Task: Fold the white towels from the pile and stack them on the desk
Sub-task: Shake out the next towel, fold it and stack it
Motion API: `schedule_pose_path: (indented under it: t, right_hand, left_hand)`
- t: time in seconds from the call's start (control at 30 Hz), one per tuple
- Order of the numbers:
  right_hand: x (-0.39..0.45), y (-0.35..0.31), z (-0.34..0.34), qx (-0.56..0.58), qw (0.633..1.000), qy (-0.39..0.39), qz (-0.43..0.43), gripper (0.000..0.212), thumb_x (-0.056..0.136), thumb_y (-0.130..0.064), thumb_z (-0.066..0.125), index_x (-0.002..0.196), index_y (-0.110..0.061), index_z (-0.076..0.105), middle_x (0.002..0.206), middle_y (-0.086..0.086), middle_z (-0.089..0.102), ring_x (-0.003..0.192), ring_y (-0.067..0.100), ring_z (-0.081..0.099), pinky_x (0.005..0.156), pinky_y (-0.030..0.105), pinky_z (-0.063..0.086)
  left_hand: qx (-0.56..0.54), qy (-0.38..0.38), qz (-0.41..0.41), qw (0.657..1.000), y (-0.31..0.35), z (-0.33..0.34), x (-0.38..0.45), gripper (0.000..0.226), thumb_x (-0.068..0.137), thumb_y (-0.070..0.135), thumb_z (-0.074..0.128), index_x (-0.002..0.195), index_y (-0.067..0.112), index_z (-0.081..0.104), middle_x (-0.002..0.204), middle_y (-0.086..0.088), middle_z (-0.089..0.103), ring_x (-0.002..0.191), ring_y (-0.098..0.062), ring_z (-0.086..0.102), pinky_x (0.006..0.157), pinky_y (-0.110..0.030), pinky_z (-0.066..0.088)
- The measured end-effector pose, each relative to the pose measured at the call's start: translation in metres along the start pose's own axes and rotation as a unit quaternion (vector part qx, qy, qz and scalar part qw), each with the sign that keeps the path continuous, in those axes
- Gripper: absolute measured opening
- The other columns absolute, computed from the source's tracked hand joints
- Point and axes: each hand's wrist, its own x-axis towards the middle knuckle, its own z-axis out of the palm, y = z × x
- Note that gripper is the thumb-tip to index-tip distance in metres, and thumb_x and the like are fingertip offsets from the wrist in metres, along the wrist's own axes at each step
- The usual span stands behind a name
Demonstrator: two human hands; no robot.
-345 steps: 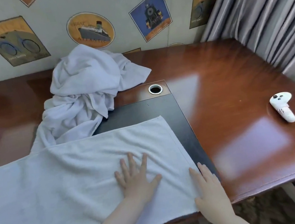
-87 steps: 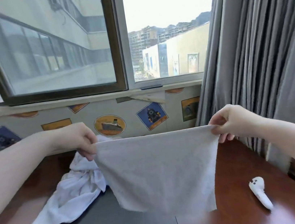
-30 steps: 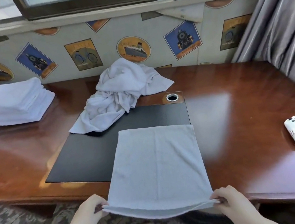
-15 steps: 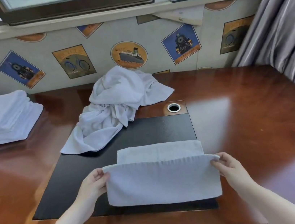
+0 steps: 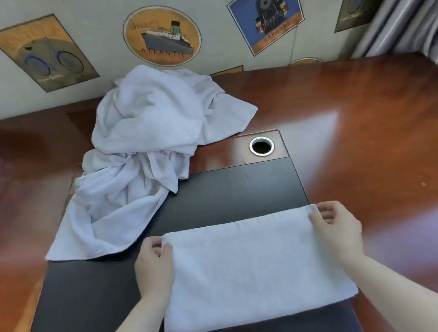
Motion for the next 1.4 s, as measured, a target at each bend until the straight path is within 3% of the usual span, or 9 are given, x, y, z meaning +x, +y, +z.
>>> schedule_pose_path:
  t: [0.13,0.2,0.3,0.63,0.9,1.1,1.17,1.27,1.4]
  right_hand:
    - [-0.042,-0.015,0.015,-0.082,0.978,0.099,-0.163,0.040,0.086,-0.005,0.063,0.124,-0.017,0.060,0.124,-0.001,0.062,0.116,0.021,0.051,0.098,0.031,0.037]
    - [-0.077,-0.027,0.042,-0.093,0.957,0.003,-0.274,0.043,0.085,-0.001,0.057,0.125,-0.018,0.062,0.130,0.000,0.062,0.125,0.022,0.055,0.106,0.024,0.031]
    - [-0.117,-0.026,0.077,-0.256,0.886,-0.119,-0.368,0.048,0.088,-0.022,0.041,0.131,-0.015,0.063,0.141,0.003,0.055,0.130,0.023,0.052,0.108,0.037,0.026]
    - [-0.041,0.039,0.000,-0.428,0.883,-0.124,-0.148,0.058,0.094,-0.052,-0.004,0.143,-0.036,-0.029,0.163,-0.009,-0.015,0.148,0.010,-0.017,0.122,0.042,-0.003]
    - [-0.131,0.010,0.031,-0.366,0.842,-0.172,-0.356,0.057,0.098,-0.044,0.029,0.148,-0.021,0.043,0.156,0.003,0.036,0.146,0.023,0.020,0.112,0.049,0.018]
    - [-0.100,0.081,-0.046,-0.433,0.877,-0.131,-0.163,0.064,0.101,-0.053,0.006,0.153,-0.026,-0.018,0.163,-0.005,-0.015,0.151,0.020,-0.013,0.122,0.043,0.001]
    - [-0.098,0.081,-0.060,-0.405,0.899,-0.118,-0.121,0.070,0.101,-0.057,0.020,0.157,-0.020,0.001,0.165,-0.002,-0.002,0.152,0.019,-0.003,0.121,0.040,0.008]
    - [-0.104,0.068,-0.058,-0.289,0.952,-0.075,-0.061,0.051,0.094,-0.049,0.050,0.134,-0.017,0.049,0.139,0.003,0.047,0.130,0.024,0.037,0.099,0.038,0.037]
    - [-0.105,0.051,-0.056,-0.164,0.974,-0.158,0.019,0.030,0.091,-0.032,0.057,0.110,-0.010,0.058,0.113,0.009,0.059,0.107,0.030,0.052,0.082,0.038,0.043]
  left_hand:
    - [0.102,0.056,0.217,0.969,0.010,0.021,-0.034,0.045,0.086,0.000,0.059,0.129,0.013,0.056,0.136,-0.001,0.051,0.129,-0.022,0.042,0.107,-0.032,0.030]
    - [0.176,-0.039,0.335,0.925,0.016,0.047,-0.068,0.045,0.091,0.003,0.049,0.135,0.010,0.055,0.146,-0.001,0.046,0.139,-0.023,0.040,0.114,-0.030,0.018]
    - [0.307,-0.182,0.326,0.876,0.017,0.071,-0.100,0.053,0.089,0.022,0.031,0.131,0.004,0.060,0.143,-0.009,0.050,0.131,-0.026,0.050,0.111,-0.035,0.018]
    - [0.420,-0.073,0.284,0.859,-0.042,-0.001,-0.030,0.073,0.098,0.051,-0.008,0.153,0.013,0.022,0.160,0.001,0.022,0.147,-0.018,0.021,0.117,-0.046,0.023]
    - [0.413,-0.128,0.326,0.841,-0.029,0.053,-0.124,0.065,0.103,0.043,0.008,0.143,0.010,0.048,0.152,-0.005,0.040,0.139,-0.024,0.040,0.114,-0.041,0.014]
    - [0.404,-0.032,0.233,0.884,-0.070,0.000,-0.116,0.057,0.104,0.039,0.017,0.147,0.008,0.041,0.152,-0.009,0.041,0.138,-0.029,0.041,0.108,-0.049,0.037]
    - [0.362,0.000,0.116,0.925,-0.075,-0.015,-0.114,0.062,0.102,0.043,0.034,0.154,0.010,0.023,0.160,-0.008,0.024,0.146,-0.026,0.023,0.114,-0.045,0.027]
    - [0.237,0.044,-0.010,0.970,-0.074,-0.020,-0.128,0.057,0.094,0.043,0.056,0.138,0.008,0.047,0.145,-0.015,0.041,0.131,-0.037,0.035,0.104,-0.051,0.034]
    - [0.085,0.008,-0.078,0.993,-0.063,-0.023,-0.139,0.024,0.092,0.031,0.062,0.093,0.006,0.061,0.115,-0.017,0.052,0.106,-0.038,0.046,0.088,-0.048,0.046]
